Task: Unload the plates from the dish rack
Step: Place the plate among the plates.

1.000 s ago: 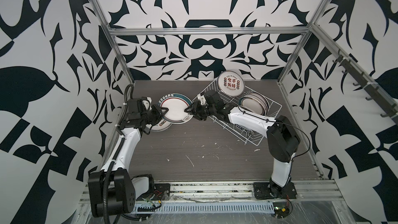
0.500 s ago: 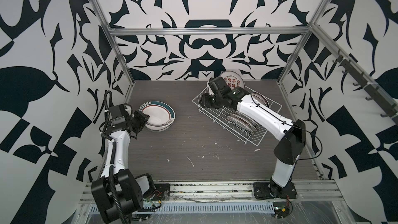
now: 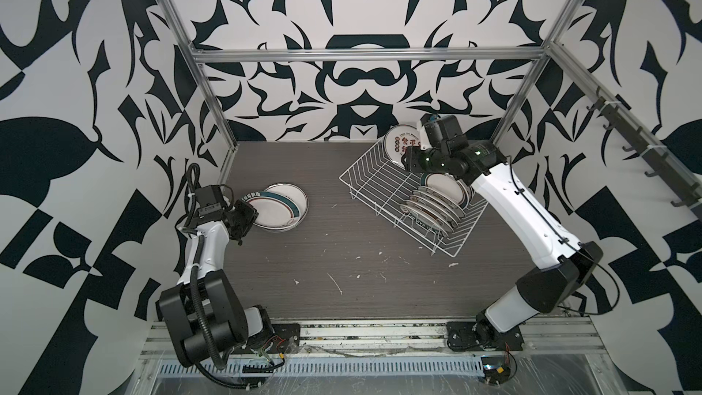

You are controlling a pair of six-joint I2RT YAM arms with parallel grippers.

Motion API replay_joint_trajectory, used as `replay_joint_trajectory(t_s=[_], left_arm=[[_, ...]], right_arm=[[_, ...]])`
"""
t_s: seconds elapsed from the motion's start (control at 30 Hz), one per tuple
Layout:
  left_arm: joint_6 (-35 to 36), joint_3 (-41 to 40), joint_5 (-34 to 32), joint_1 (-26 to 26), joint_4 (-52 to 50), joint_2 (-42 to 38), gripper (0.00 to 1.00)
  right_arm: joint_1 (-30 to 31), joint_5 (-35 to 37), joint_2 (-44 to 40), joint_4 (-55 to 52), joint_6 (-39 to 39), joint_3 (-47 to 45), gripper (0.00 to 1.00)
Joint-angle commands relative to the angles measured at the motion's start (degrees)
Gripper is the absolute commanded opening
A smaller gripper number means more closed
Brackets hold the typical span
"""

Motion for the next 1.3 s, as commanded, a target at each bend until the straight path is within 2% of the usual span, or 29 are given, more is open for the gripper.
replay_joint_trajectory(t_s=[0.0, 0.3, 0.5, 0.63, 0.8, 0.93, 1.27], left_arm=[[-0.68, 0.66, -0.26, 0.30, 1.57, 1.40, 0.05], [-0.43, 1.30, -1.18, 0.26, 1.48, 5.62, 0.13], [-0.35, 1.41, -1.71, 0.25, 1.78, 8.07, 0.26], [-0.35, 1.65, -1.63, 0.25, 2.21, 9.19, 0.31], [-0.60, 2.07, -2.31, 0.21, 2.34, 10.24, 0.44], [-0.52, 2.52, -2.37, 0.08, 2.26, 11.12, 0.46], [-1.05, 4.49, -3.31, -1.27, 3.20, 13.29, 0.56]], right_arm=[[-1.37, -1.41, -1.89, -0.04, -1.78, -1.96, 0.52], [-4.47, -4.34, -2.29, 0.86, -2.81, -4.19, 0.52], [-7.49, -6.11, -0.21, 0.92, -5.47, -2.83, 0.52], [-9.42, -7.49, 1.68, 0.85, -7.38, -1.00, 0.52], [-10.53, -10.08, 3.90, 0.94, -10.34, 1.37, 0.52], [-11.55, -11.95, 6.20, -0.13, -10.95, 3.57, 0.52], [-13.56, -10.77, 9.71, -2.78, -12.69, 7.47, 0.52]])
